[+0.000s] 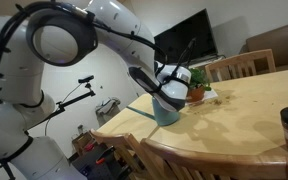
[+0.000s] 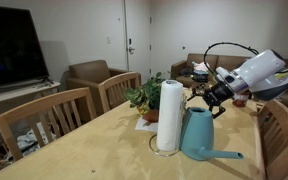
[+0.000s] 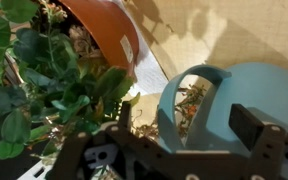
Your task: Use the watering can to water the plant
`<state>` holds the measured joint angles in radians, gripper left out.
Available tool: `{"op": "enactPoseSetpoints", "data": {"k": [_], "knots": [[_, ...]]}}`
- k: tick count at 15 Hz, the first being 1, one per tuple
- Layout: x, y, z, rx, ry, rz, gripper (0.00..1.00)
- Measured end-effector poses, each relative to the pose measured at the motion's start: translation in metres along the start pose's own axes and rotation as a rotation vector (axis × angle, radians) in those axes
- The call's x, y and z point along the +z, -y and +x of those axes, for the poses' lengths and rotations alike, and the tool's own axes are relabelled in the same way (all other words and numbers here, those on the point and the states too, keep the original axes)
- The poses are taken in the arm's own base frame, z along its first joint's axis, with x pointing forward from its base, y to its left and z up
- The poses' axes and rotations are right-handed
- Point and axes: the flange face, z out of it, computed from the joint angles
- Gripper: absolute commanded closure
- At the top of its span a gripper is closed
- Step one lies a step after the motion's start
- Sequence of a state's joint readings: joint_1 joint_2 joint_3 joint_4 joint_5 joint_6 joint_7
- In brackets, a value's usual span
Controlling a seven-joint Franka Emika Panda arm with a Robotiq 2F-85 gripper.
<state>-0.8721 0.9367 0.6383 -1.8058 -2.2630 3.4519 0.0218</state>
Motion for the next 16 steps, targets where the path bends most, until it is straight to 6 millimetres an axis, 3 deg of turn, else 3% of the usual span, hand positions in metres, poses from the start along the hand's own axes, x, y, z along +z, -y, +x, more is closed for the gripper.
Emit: {"op": "enactPoseSetpoints", "data": {"k": [3,4,5,12,14,16], "knots": [[0.0023,0.0001,0.0028,0.014,-0.023,-0.013,0.00],[0.0028,0.0001,0.0031,0.018,-0.028,-0.016,0.10],[0.0032,0.0001,0.0030,0.021,-0.030,-0.018,0.26],[0.0031,-0.0037,-0.0027,0.031,-0.028,-0.035,0.82],[0.0027,-0.0053,-0.0049,0.032,-0.025,-0.039,0.97],[0.0027,-0.0062,-0.0063,0.032,-0.023,-0.042,1.00]]}}
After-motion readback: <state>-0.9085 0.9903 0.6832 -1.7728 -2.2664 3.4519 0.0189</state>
